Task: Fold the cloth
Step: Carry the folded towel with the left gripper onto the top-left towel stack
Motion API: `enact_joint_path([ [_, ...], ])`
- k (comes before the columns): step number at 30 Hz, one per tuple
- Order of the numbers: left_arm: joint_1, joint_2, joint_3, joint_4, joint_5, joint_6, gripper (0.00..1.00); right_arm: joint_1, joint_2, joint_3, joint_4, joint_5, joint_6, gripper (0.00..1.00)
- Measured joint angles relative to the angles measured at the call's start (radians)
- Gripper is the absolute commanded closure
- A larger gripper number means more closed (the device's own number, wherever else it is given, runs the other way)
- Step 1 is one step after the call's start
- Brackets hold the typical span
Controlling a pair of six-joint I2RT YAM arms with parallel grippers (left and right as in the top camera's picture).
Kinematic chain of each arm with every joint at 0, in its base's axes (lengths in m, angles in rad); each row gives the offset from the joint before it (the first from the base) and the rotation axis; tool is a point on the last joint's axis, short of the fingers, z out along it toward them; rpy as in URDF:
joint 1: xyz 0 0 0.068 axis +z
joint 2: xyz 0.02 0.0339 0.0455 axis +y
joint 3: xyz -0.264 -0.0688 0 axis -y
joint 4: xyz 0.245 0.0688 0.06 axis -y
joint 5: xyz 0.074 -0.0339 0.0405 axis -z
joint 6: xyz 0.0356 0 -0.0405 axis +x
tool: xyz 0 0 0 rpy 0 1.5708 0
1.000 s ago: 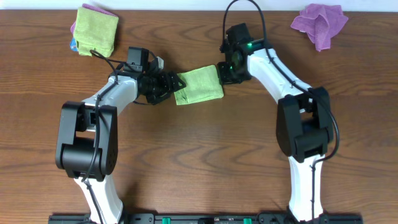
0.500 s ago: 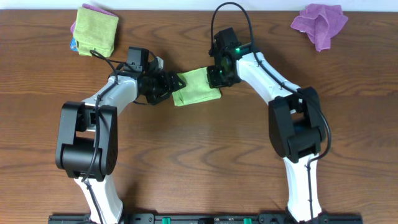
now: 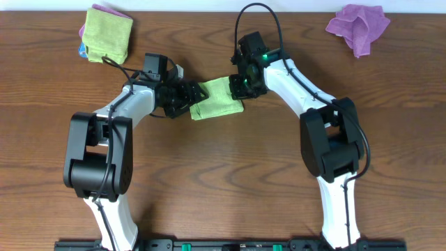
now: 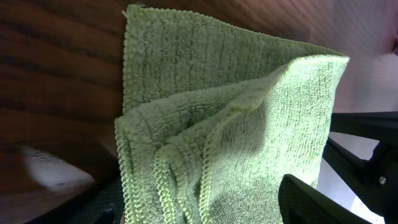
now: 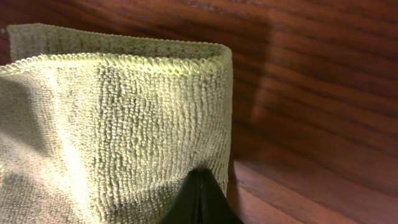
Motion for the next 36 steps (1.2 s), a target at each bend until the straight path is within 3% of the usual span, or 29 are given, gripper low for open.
enact_joint_path([
  [4, -0.014, 0.000, 0.000, 0.006, -0.014, -0.001, 0.21, 0.001, 0.000, 0.000, 0.000, -0.011, 0.000, 0.98],
  [7, -0.027, 0.000, 0.000, 0.007, -0.022, -0.010, 0.33, 0.005, 0.000, 0.000, 0.000, -0.014, 0.000, 0.98],
  [10, -0.035, 0.000, 0.000, 0.004, -0.042, -0.023, 0.64, 0.011, 0.000, 0.000, -0.001, -0.017, 0.000, 0.98],
  [14, -0.037, 0.001, 0.000, 0.004, -0.051, -0.032, 0.94, 0.011, 0.000, 0.000, -0.007, -0.020, 0.000, 0.99],
  [26, 0.021, 0.005, 0.050, 0.057, -0.027, -0.035, 0.94, -0.003, 0.000, 0.051, -0.161, -0.010, -0.014, 0.99],
  [36, 0.290, 0.005, 0.497, 0.088, -0.040, -0.113, 0.94, -0.103, -0.035, 0.223, -0.283, 0.013, -0.056, 0.99],
])
